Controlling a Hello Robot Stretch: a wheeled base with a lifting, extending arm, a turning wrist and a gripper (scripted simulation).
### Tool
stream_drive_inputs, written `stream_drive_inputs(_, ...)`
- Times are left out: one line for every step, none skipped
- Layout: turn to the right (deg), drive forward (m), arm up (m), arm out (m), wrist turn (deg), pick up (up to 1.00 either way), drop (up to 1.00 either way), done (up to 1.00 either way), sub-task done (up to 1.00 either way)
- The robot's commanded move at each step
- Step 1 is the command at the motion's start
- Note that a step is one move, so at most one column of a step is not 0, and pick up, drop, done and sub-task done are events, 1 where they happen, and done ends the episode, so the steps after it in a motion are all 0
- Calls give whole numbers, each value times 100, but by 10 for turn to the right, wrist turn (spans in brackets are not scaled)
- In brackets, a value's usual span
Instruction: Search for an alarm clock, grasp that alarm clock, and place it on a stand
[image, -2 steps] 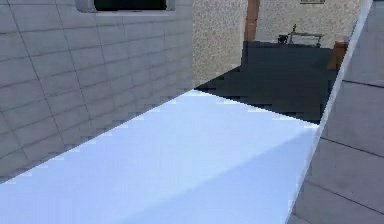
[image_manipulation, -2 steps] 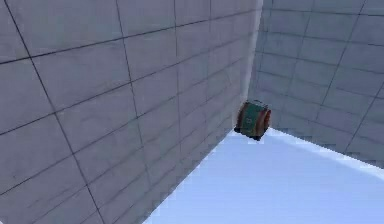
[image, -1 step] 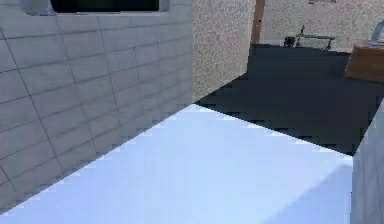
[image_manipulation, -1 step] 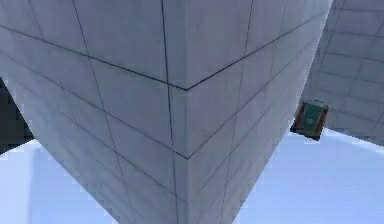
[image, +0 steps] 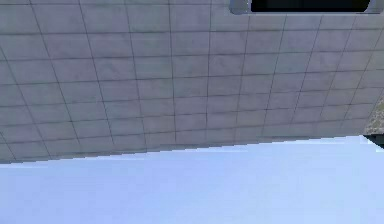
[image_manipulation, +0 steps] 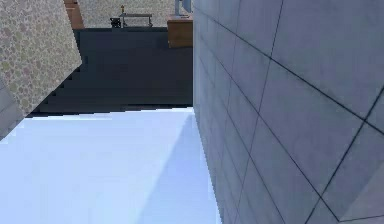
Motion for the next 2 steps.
stream_drive_inputs(-90, 0, 0, 0, 0, 0, 0, 0, 0)
stream_drive_inputs(-30, 0, 0, 0, 0, 0, 0, 0, 0)
